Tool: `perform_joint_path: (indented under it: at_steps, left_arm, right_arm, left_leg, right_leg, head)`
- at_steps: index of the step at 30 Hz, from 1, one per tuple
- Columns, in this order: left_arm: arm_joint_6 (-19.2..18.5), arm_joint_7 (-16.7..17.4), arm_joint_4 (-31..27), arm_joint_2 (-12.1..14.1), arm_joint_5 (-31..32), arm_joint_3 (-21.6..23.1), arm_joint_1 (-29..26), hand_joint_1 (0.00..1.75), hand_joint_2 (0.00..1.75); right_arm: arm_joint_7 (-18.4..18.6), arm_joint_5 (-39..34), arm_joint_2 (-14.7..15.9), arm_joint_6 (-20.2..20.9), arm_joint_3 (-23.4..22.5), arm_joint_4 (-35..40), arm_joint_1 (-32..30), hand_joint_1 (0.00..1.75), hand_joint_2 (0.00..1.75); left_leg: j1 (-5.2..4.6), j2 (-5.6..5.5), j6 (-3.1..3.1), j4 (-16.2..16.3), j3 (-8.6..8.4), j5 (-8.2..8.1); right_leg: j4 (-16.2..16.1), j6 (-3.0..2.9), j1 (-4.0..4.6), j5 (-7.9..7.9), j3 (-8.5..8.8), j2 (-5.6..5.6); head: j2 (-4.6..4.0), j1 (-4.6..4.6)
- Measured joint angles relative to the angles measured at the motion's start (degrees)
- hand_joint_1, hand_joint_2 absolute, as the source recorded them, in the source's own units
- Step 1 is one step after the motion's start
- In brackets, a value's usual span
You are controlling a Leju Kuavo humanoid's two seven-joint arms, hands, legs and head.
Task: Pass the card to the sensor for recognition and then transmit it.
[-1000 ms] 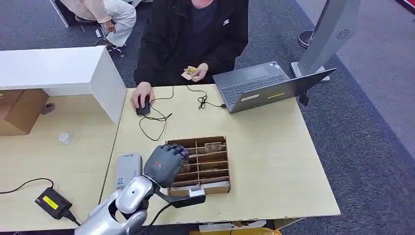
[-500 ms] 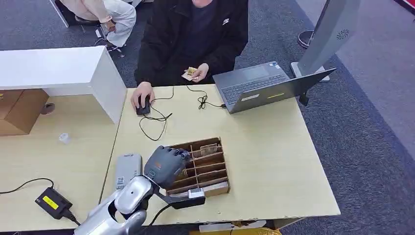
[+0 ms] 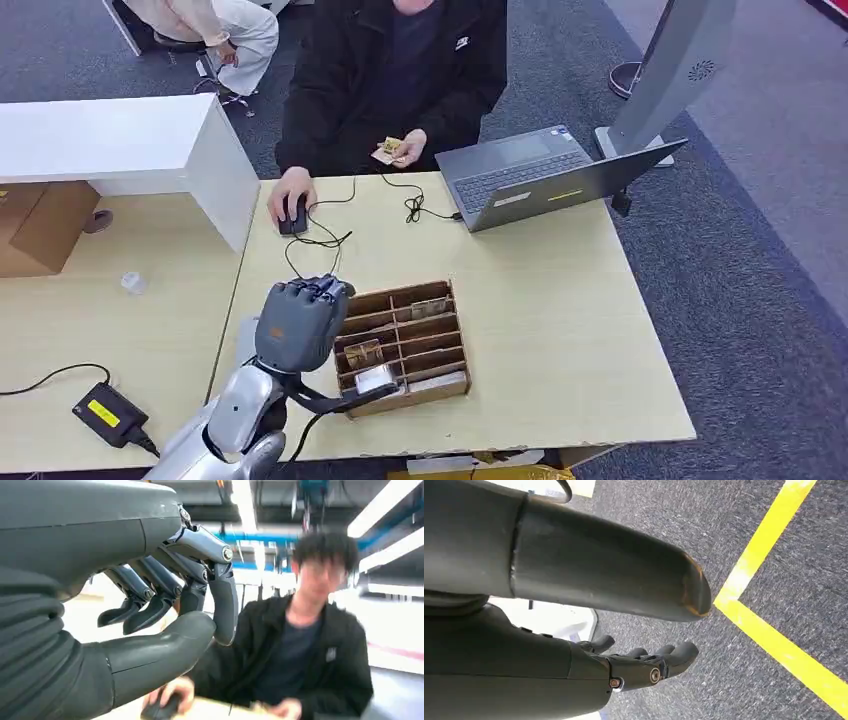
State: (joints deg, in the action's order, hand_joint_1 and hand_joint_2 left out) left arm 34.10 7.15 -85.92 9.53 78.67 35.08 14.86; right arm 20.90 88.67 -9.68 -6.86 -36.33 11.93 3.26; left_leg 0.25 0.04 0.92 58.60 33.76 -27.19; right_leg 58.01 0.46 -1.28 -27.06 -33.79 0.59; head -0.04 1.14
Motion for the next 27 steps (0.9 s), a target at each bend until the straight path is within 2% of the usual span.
perform_joint_path:
  at_steps: [3,7,13,16,17,18,22,27]
  left_arm:
    - [3.0,-0.7,-1.3,0.0,1.3,-1.2,-1.0,1.75,1.75]
    - [4.6,-1.6,-2.6,0.0,1.9,-2.6,-1.9,1.75,1.75]
    - [4.6,-2.7,-2.8,0.0,0.4,-3.7,-2.1,1.75,1.75]
    - [2.8,-3.1,-2.8,0.0,-1.2,-3.7,-2.1,1.75,1.75]
    - [1.3,-3.1,-2.8,0.0,-1.6,-3.7,-2.1,0.10,1.75]
    - [-0.6,-3.1,-2.7,0.0,-2.1,-3.7,-2.0,0.00,1.75]
    - [-7.6,-3.3,-1.9,0.3,-4.7,-3.7,-1.4,0.00,1.75]
    - [-10.4,-4.8,-1.3,0.9,-8.4,-2.5,-0.5,0.00,1.75]
  right_arm:
    - [0.0,0.0,0.0,0.0,0.0,0.0,0.0,0.00,0.00]
    - [0.0,0.1,0.0,0.0,0.0,0.0,0.0,0.00,0.00]
    - [0.0,0.2,0.0,0.0,0.0,0.0,0.0,0.00,0.00]
    - [0.1,0.2,0.0,0.0,-0.1,0.0,0.0,0.00,0.00]
    - [0.1,0.2,0.0,0.0,-0.1,0.0,0.0,0.00,0.00]
    - [0.1,0.2,0.0,0.0,-0.2,0.0,0.0,0.00,0.00]
    - [0.1,0.0,0.0,0.1,-0.4,0.0,0.0,0.00,0.00]
    - [0.0,0.0,0.0,0.2,-0.4,0.0,0.0,0.00,0.00]
  left_leg:
    - [0.00,0.00,0.00,0.0,0.00,0.00]
    - [0.00,0.00,0.00,0.0,-0.01,0.00]
    - [0.00,0.00,0.00,0.0,-0.01,0.00]
    - [0.00,0.00,0.00,0.0,-0.01,0.00]
    - [0.00,0.00,0.00,0.0,-0.01,0.00]
    - [0.00,0.00,0.00,0.0,-0.01,0.00]
    - [0.00,0.00,0.00,0.0,-0.02,0.00]
    - [0.00,0.00,0.00,0.0,-0.02,0.00]
  right_leg:
    - [0.0,0.00,0.00,0.00,0.01,0.00]
    - [0.0,0.00,0.00,0.00,0.01,0.00]
    - [0.0,0.00,0.00,0.00,0.01,-0.01]
    - [0.0,0.00,0.00,0.00,0.01,-0.01]
    - [0.0,0.00,0.00,0.00,0.00,-0.01]
    - [0.0,0.00,0.00,0.00,0.00,-0.01]
    - [0.0,0.00,0.00,0.00,-0.01,0.00]
    - [0.0,0.00,0.00,0.00,0.00,0.00]
  head:
    - [0.00,0.00]
    - [0.00,0.00]
    - [0.00,0.00]
    - [0.00,-0.02]
    - [0.00,0.00]
    - [0.02,0.00]
    - [0.00,0.00]
    - [0.00,0.00]
